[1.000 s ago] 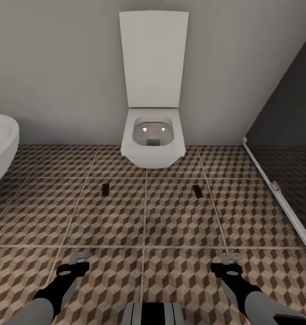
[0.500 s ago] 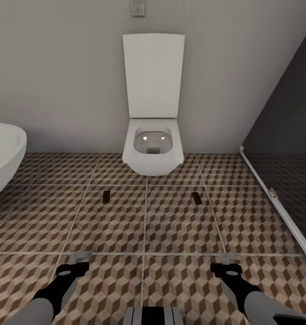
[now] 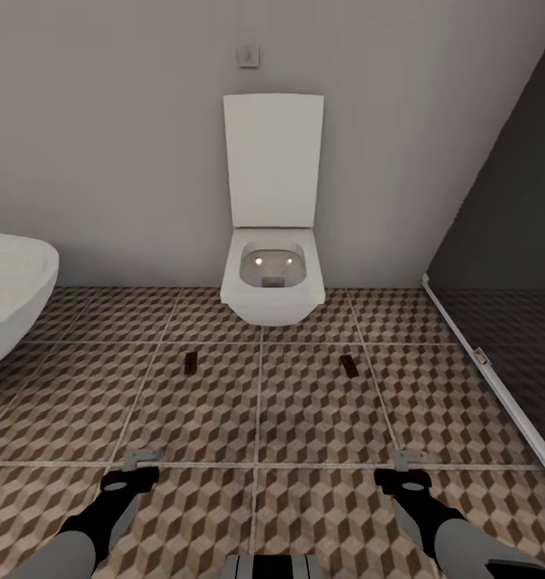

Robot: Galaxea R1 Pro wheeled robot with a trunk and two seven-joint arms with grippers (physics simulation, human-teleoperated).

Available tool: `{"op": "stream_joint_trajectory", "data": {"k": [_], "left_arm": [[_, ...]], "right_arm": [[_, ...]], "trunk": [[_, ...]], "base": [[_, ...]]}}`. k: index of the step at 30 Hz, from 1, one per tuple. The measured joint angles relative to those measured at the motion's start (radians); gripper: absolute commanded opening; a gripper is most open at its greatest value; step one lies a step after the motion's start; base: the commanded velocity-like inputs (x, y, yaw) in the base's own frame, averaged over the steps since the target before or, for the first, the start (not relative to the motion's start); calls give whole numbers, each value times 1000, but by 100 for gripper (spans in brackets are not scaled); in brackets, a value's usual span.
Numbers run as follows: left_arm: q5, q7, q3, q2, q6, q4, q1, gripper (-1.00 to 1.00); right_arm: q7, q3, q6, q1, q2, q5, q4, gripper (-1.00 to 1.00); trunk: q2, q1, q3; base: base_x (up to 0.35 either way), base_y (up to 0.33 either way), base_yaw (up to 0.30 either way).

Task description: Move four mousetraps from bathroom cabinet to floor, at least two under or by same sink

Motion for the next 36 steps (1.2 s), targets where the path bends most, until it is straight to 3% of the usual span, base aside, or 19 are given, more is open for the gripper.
{"op": "stream_joint_trajectory", "data": {"k": [24, 36], "left_arm": [[10, -6, -5, 4, 0, 23, 0, 100], [67, -11, -7, 8, 0, 121, 0, 100]], "right_arm": [[3, -1, 2, 2, 2, -3, 1, 100], [4, -1, 3, 3, -1, -5, 66, 100]], "trunk": [[6, -11, 93], [8, -16, 139]], "base": [[0, 0, 0], [0, 0, 0]]}}
